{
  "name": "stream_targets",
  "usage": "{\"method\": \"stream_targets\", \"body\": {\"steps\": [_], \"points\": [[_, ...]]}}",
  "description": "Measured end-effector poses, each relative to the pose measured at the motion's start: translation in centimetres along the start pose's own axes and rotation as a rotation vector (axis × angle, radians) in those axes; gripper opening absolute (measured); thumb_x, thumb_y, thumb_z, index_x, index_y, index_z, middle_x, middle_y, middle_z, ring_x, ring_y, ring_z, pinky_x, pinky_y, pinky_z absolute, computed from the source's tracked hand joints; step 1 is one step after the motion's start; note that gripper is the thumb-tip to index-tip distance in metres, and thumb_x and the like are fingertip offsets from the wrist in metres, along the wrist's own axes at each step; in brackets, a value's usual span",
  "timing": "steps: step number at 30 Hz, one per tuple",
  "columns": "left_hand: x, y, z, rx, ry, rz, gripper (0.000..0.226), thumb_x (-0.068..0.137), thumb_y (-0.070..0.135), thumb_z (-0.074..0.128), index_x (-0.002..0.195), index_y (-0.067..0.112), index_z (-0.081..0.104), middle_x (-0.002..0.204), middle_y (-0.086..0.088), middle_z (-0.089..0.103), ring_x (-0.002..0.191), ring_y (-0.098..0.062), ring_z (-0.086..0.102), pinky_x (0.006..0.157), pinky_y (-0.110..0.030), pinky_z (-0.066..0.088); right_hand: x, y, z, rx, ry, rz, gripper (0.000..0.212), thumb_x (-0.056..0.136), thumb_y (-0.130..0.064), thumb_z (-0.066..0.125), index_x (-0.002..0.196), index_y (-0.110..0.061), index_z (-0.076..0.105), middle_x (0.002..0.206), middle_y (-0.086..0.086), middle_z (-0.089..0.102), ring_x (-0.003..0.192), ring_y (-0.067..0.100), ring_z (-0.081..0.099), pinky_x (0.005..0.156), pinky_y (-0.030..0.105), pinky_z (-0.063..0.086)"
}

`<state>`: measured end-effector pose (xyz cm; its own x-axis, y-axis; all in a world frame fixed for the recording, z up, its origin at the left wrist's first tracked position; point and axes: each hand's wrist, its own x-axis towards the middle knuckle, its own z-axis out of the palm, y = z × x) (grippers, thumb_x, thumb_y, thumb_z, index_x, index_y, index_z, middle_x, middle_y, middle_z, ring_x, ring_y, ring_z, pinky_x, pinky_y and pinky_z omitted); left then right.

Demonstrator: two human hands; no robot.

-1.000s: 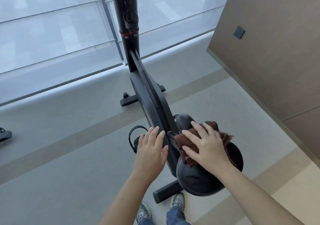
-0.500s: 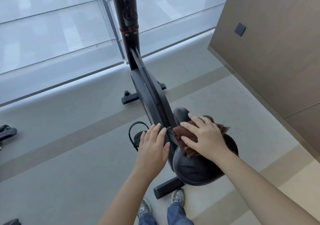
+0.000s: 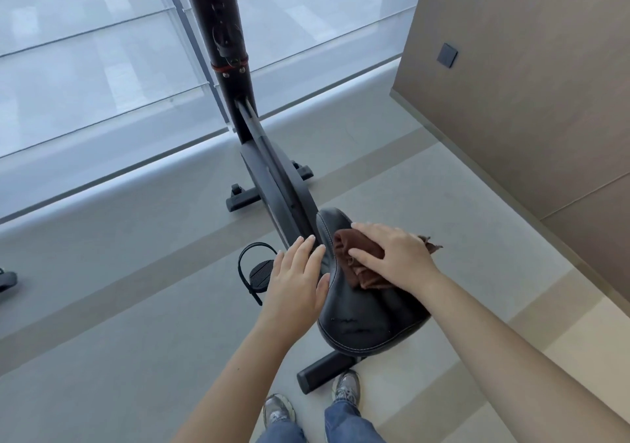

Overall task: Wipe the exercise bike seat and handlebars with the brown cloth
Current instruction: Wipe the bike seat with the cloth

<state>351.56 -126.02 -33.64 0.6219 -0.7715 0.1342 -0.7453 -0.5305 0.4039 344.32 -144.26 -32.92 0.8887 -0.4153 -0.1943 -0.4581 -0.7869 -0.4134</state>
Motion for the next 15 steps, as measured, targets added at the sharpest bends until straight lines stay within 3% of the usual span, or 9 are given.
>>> {"method": "stream_targets", "body": {"steps": [6, 9, 12, 15], "points": [[0.9, 0.0, 0.7, -0.003, -0.046, 0.087, 0.043, 0.085, 0.015, 0.064, 0.124, 0.002, 0.054, 0.134, -0.016, 0.050, 0.128, -0.035, 0.040, 0.103, -0.053, 0.028, -7.3, 1.5, -0.1, -0.051, 0.210, -0.032, 0.048, 0.079, -0.054, 0.051, 0.120, -0.030, 0.059, 0.131, 0.006, 0.055, 0.122, 0.034, 0.047, 0.097, 0.054, 0.037], [2.2, -0.7, 0.8, 0.010, -0.069, 0.153, 0.044, 0.086, 0.016, 0.063, 0.126, 0.003, 0.052, 0.137, -0.015, 0.047, 0.130, -0.034, 0.037, 0.105, -0.050, 0.023, -7.5, 0.9, 0.8, -0.048, 0.208, 0.043, 0.054, 0.078, -0.059, 0.044, 0.125, -0.034, 0.054, 0.138, 0.007, 0.049, 0.127, 0.036, 0.042, 0.097, 0.061, 0.034], [3.6, -2.0, 0.8, -0.011, -0.100, 0.215, 0.045, 0.089, 0.018, 0.057, 0.131, 0.004, 0.047, 0.142, -0.014, 0.041, 0.135, -0.032, 0.028, 0.108, -0.047, 0.015, -3.0, -0.7, 0.8, -0.100, 0.110, 0.116, 0.056, 0.082, -0.064, 0.043, 0.133, -0.043, 0.039, 0.146, 0.002, 0.039, 0.130, 0.029, 0.036, 0.105, 0.054, 0.025], [5.0, -3.6, 0.5, 0.004, -0.130, 0.293, 0.047, 0.089, 0.018, 0.058, 0.132, 0.004, 0.046, 0.142, -0.014, 0.041, 0.135, -0.033, 0.028, 0.107, -0.047, 0.016, 1.2, -1.5, 0.8, -0.015, 0.019, 0.136, 0.057, 0.083, -0.061, 0.045, 0.136, -0.047, 0.030, 0.149, -0.003, 0.034, 0.132, 0.021, 0.035, 0.107, 0.042, 0.028]]}}
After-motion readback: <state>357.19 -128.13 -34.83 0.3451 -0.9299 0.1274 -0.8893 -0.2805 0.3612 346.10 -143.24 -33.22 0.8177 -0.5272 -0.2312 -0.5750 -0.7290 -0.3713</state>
